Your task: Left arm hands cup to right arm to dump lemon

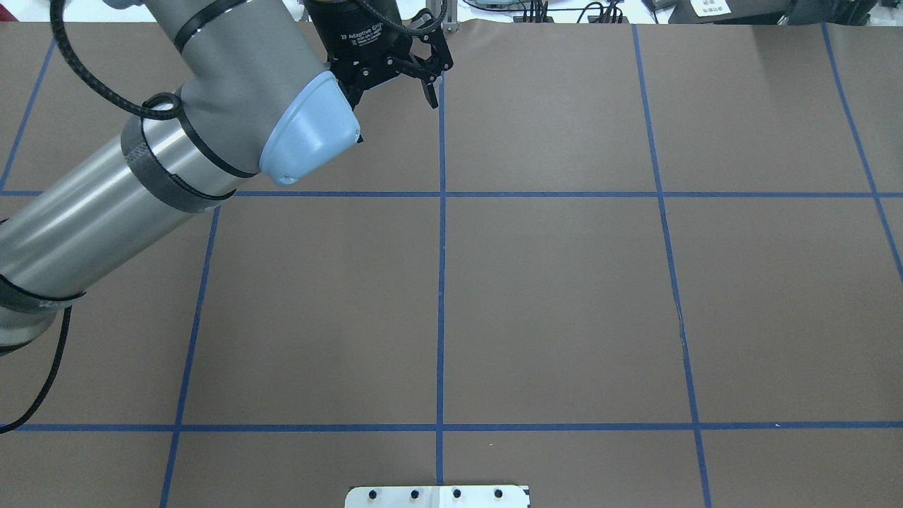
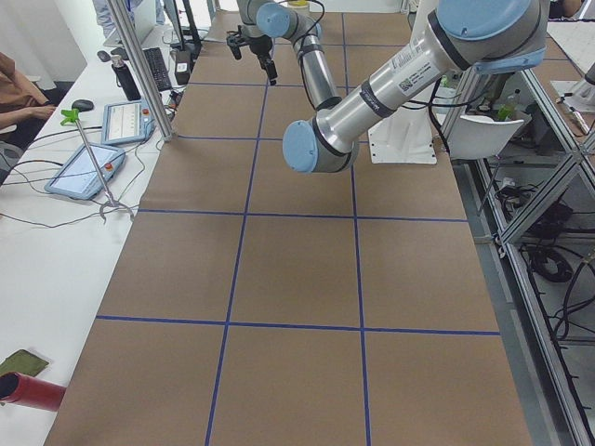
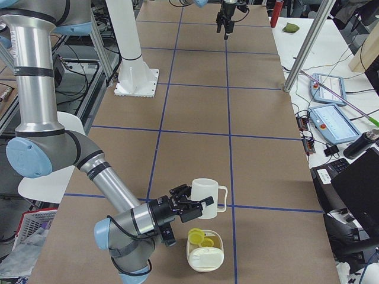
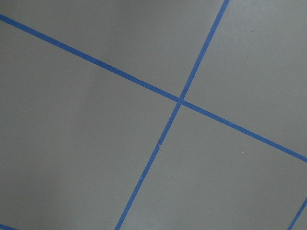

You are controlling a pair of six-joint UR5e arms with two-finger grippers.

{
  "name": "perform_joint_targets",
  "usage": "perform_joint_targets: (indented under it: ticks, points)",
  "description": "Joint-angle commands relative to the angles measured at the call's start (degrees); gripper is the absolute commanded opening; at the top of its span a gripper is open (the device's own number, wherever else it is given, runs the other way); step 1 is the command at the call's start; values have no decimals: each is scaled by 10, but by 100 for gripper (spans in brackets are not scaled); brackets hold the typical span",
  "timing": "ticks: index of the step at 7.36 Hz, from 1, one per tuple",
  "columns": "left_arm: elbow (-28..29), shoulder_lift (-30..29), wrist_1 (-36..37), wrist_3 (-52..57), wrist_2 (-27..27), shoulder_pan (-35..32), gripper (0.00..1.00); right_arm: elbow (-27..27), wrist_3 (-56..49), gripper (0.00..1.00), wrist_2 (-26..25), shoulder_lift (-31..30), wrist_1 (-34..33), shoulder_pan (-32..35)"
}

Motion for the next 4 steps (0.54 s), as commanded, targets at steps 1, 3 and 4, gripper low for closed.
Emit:
perform_joint_targets:
  ticks: [1, 3, 4]
  points:
    - [2, -2, 0, 0, 4, 2, 100, -9, -4, 0, -12, -2, 1, 10]
    - [2, -3, 0, 0, 4, 2, 100, -8, -5, 0, -12, -2, 2, 13]
    - [2, -3, 0, 0, 4, 2, 100, -6, -5, 0, -12, -1, 2, 13]
